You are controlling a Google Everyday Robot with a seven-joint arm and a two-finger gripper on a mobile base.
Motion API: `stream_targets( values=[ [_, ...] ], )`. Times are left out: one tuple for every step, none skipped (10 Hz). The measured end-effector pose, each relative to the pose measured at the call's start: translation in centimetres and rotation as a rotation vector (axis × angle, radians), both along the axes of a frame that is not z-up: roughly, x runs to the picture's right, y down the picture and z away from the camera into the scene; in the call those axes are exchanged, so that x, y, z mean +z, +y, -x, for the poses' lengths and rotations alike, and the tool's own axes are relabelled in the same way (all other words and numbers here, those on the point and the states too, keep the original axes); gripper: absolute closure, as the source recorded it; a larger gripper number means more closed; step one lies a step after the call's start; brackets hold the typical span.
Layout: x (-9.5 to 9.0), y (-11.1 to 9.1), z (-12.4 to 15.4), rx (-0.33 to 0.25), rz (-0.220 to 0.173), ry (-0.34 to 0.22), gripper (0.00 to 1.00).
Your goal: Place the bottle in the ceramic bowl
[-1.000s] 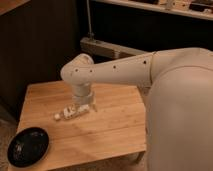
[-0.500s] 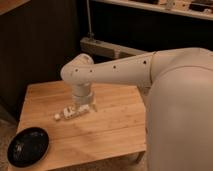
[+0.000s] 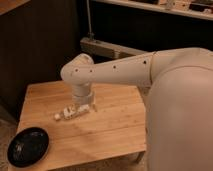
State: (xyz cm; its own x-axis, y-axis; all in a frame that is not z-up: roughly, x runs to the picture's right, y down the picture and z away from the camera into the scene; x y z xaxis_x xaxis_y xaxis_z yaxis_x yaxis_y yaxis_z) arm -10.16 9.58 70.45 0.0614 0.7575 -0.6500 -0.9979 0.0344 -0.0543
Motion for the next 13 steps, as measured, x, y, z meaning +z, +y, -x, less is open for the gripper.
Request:
stream_targets(
  values=[
    [0.0, 0.0, 0.0, 0.000, -0.001, 0.000, 0.35],
    [0.0, 0.0, 0.0, 0.000, -0.001, 0.000, 0.35],
    [0.0, 0.0, 0.0, 0.000, -0.001, 0.000, 0.35],
    [0.0, 0.0, 0.0, 0.000, -0.001, 0.000, 0.35],
    [0.0, 0.0, 0.0, 0.000, -0.001, 0.000, 0.35],
    [0.0, 0.0, 0.0, -0.001, -0.001, 0.000, 0.35],
    [0.2, 0.0, 0.0, -0.009, -0.008, 0.000, 0.35],
    [0.6, -0.4, -0.2, -0.020, -0.028, -0.006, 0.35],
    [1.1, -1.1, -0.4, -0.043, -0.048, -0.020, 0.35],
    [2.4, -2.6, -1.1, -0.115, -0.078, -0.075, 0.35],
    [3.2, -3.5, -1.4, -0.173, -0.093, -0.123, 0.35],
    [4.2, -4.6, -1.9, -0.257, -0.107, -0.202, 0.35],
    [4.8, -5.3, -2.1, -0.319, -0.113, -0.264, 0.35]
  ],
)
